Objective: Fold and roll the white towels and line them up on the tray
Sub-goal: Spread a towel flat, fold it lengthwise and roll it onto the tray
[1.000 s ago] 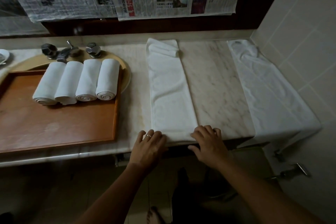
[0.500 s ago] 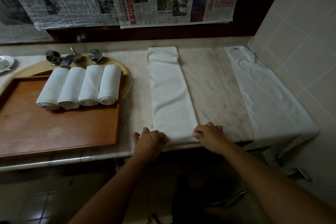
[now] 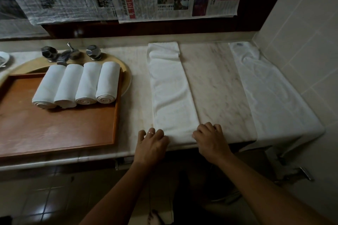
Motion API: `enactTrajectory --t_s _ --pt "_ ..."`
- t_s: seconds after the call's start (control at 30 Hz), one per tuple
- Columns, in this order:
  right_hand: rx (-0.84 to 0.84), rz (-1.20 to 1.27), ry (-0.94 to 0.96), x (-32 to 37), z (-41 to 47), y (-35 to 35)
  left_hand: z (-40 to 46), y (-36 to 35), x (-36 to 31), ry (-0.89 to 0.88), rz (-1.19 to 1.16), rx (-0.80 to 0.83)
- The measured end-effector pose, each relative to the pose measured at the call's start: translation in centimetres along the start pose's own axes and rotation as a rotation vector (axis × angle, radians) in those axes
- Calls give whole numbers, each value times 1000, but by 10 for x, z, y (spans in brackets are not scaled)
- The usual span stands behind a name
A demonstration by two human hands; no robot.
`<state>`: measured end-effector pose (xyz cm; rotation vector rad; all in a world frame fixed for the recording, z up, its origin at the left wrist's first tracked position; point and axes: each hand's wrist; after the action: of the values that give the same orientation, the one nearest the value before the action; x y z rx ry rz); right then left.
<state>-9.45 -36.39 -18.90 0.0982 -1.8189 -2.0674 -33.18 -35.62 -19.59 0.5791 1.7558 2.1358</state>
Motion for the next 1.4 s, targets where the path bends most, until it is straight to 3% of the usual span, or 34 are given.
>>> enactTrajectory --t_s 0.27,0.4,0.53,0.73,0.8,0.9,1.03,1.23,1.4 --pt "62 140 -140 0 -39 -6 -23 -4 -12 13 20 35" --pt "99 254 -238 -4 -27 1 -19 1 -3 120 -161 91" --pt "258 406 -384 -11 -5 14 -8 2 7 174 -284 194" --pt "239 496 -576 -13 22 25 10 5 15 369 -533 331" --pt "234 337 -523 -7 26 23 12 7 13 398 -475 307" --pt "96 100 -302 2 21 16 11 8 8 404 -299 137" --pt "51 -72 -33 4 -3 1 1 -7 3 97 -44 -30" --pt "83 2 -41 3 -33 -4 -30 -14 2 -9 -14 -111" --pt "146 133 -129 3 -25 4 -28 -2 -2 137 -127 70"
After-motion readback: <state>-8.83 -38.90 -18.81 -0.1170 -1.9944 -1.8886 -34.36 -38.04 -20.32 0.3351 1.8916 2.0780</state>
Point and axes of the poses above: each hand's wrist, its own z-axis towards the middle knuckle, its own y-axis out of the back of the hand, x = y × z, and after that the axes turned 10 degrees about z, right-handed
